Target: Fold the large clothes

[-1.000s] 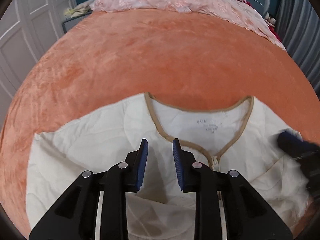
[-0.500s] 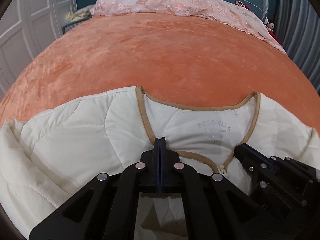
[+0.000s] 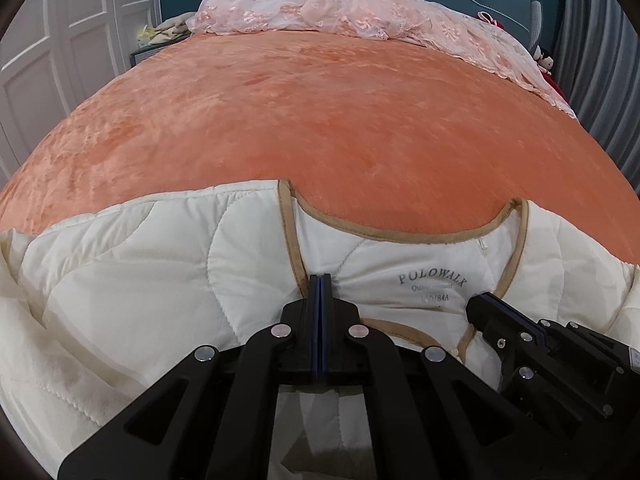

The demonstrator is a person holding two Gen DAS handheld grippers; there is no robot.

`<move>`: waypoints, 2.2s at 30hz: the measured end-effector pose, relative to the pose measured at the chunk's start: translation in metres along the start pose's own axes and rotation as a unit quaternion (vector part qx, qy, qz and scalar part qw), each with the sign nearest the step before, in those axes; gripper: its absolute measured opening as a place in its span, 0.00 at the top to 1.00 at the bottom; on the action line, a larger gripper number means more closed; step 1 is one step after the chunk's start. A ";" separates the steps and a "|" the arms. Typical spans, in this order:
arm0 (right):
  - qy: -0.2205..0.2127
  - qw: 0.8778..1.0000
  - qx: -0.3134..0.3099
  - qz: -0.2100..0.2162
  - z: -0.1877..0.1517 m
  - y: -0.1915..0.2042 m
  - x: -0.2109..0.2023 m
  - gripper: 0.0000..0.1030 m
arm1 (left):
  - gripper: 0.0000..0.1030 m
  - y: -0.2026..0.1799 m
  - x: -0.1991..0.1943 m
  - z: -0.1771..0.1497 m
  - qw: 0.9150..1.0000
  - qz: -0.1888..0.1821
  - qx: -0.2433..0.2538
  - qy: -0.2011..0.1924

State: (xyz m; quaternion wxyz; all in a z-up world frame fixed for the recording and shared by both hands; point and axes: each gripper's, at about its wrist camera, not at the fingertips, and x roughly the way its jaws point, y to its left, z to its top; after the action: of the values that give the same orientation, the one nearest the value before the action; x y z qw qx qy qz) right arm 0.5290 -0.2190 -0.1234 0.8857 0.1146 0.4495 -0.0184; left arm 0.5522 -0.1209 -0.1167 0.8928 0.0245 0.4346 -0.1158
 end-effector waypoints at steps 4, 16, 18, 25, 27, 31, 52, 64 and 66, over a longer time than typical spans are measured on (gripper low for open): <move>-0.002 1.000 0.002 0.001 0.000 0.000 0.001 1.00 | 1.00 0.000 0.001 -0.001 1.000 0.001 0.000 -0.003; -0.009 1.000 0.003 -0.002 -0.001 0.000 0.000 1.00 | 1.00 0.001 0.000 -0.001 1.000 0.003 -0.001 -0.010; -0.018 1.000 0.007 0.001 -0.001 -0.001 -0.005 1.00 | 1.00 0.000 -0.004 -0.001 1.000 0.014 0.000 -0.012; -0.159 0.967 0.188 -0.065 -0.047 -0.057 -0.109 0.91 | 0.87 0.014 -0.078 -0.021 0.990 0.108 -0.049 -0.074; -0.151 0.966 0.209 -0.025 -0.068 -0.072 -0.137 0.91 | 0.56 0.032 -0.126 -0.038 0.989 0.063 -0.077 -0.107; -0.136 0.980 0.145 -0.026 -0.133 -0.090 -0.218 0.90 | 0.40 0.071 -0.192 -0.086 0.993 0.030 -0.067 -0.094; -0.007 0.973 0.232 0.002 -0.382 -0.164 -0.363 0.31 | 0.36 0.209 -0.291 -0.287 0.967 -0.062 -0.226 0.099; 0.003 0.971 0.237 0.037 -0.361 -0.136 -0.373 0.92 | 0.91 0.187 -0.331 -0.286 0.974 -0.053 -0.195 0.105; 0.001 0.974 0.221 0.042 -0.362 -0.132 -0.392 0.93 | 0.92 0.183 -0.351 -0.286 0.977 -0.051 -0.180 0.103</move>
State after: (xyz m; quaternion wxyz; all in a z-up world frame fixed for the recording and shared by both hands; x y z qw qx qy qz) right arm -0.0094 -0.2959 -0.0408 0.8381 0.3260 0.4301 -0.0794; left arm 0.1647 0.1629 -0.0301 0.8262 -0.1473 0.5383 -0.0778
